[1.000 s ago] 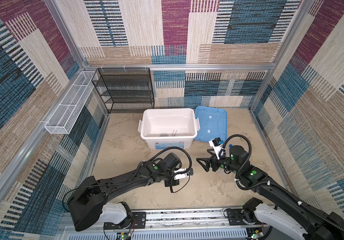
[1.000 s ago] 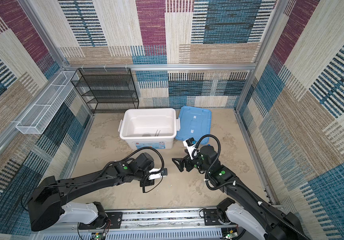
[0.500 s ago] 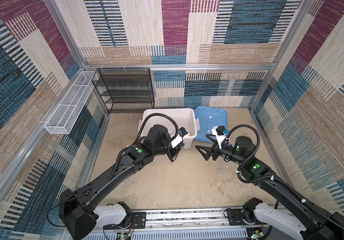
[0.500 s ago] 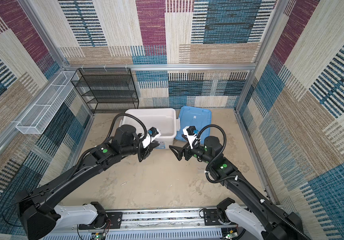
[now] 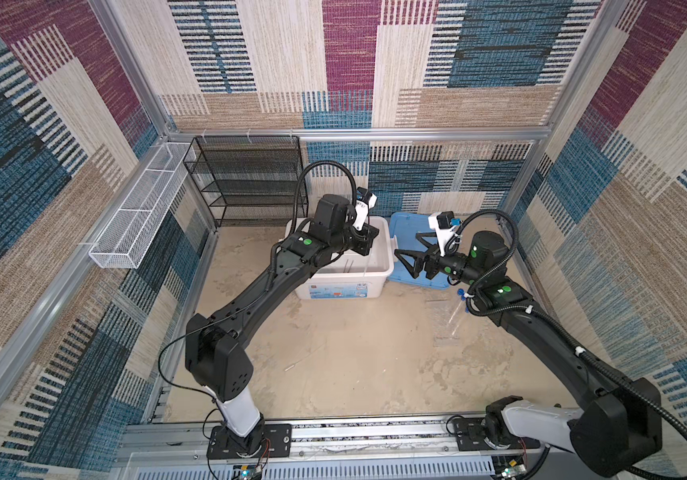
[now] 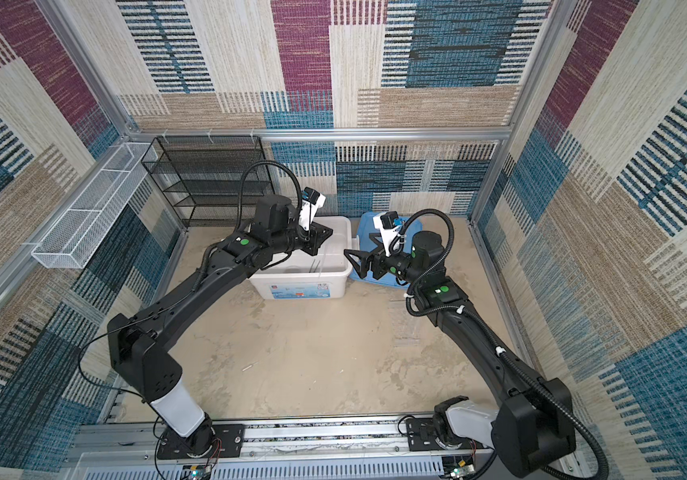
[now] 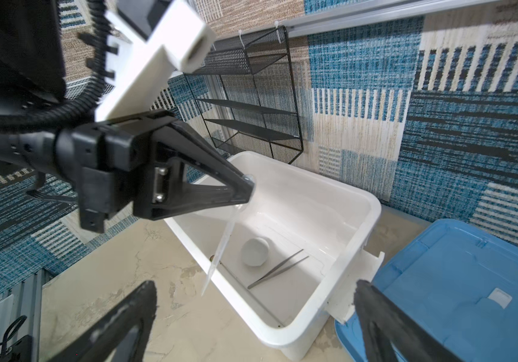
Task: Organize the chemistry lab equipment
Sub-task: 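Lift the pipette with the left gripper and carry it over the white bin, then lower the pipette into the white bin and open the left gripper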
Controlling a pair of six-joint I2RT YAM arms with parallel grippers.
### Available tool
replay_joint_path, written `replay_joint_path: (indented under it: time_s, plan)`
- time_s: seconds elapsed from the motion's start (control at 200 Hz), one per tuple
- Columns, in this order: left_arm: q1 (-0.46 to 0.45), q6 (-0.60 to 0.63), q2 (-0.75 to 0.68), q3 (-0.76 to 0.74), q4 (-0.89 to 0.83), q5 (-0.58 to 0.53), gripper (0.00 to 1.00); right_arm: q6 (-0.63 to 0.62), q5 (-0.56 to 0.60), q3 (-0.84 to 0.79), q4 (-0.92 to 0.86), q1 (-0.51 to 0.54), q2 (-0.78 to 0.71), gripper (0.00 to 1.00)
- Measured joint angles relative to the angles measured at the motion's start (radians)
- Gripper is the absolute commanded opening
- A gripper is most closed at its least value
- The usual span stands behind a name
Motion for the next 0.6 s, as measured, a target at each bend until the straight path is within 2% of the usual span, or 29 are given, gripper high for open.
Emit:
replay_joint_path:
  time_s: [0.225,0.426,0.601]
  plan:
    - [0.038,-0.172,0.201,0.165,0.009,0.007,0.07,-0.025,0.019,0.106,-0.032,0.000,0.113,0.99]
    - [0.051,-0.230,0.349,0.291,0.002,0.006,0.05,-0.098,0.071,0.239,-0.130,0.000,0.245,0.99]
    - [0.064,-0.270,0.446,0.320,-0.006,0.006,0.01,-0.151,0.090,0.343,-0.211,0.000,0.332,0.99]
